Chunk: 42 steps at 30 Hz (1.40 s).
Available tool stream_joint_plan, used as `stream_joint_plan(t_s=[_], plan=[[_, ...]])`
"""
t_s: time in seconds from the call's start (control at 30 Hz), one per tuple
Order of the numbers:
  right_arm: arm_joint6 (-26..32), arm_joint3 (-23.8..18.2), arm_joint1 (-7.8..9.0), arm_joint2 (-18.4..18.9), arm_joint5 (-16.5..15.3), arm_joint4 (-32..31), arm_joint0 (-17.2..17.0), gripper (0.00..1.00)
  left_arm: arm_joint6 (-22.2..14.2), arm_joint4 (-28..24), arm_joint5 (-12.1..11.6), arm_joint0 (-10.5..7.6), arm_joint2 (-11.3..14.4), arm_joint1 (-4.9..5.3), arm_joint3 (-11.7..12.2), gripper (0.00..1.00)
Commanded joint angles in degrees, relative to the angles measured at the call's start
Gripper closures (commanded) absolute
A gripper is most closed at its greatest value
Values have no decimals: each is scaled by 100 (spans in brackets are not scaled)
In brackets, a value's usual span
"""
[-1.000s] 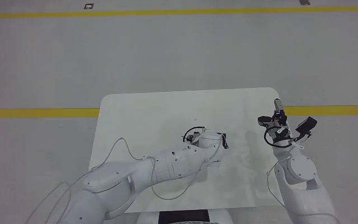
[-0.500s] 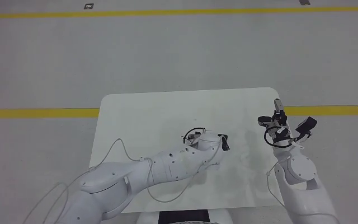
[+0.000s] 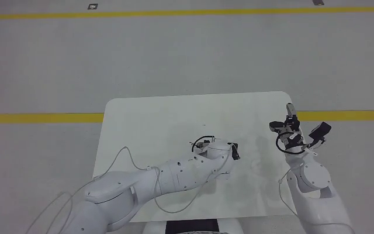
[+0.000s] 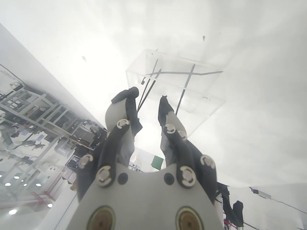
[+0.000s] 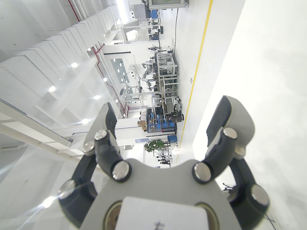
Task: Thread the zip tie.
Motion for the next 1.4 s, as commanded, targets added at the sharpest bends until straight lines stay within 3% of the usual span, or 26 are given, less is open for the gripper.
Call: stream_joint_plan(t_s=[0.0, 0.37, 0.83, 1.1, 1.37], plan=[[0, 0, 0, 0, 0, 0, 0, 0, 0, 24, 0, 7, 0, -16, 48, 74], [0, 0, 0, 0, 0, 0, 0, 0, 55, 102, 0, 71, 0, -126, 300, 72], [0, 0, 0, 0, 0, 0, 0, 0, 457, 465, 0, 106, 0, -355, 949, 73], [0, 0, 0, 0, 0, 0, 0, 0, 576, 558, 0, 125, 0, -474, 1130, 79], [0, 0, 0, 0, 0, 0, 0, 0, 576, 566, 0, 107, 0, -498, 1144, 92]])
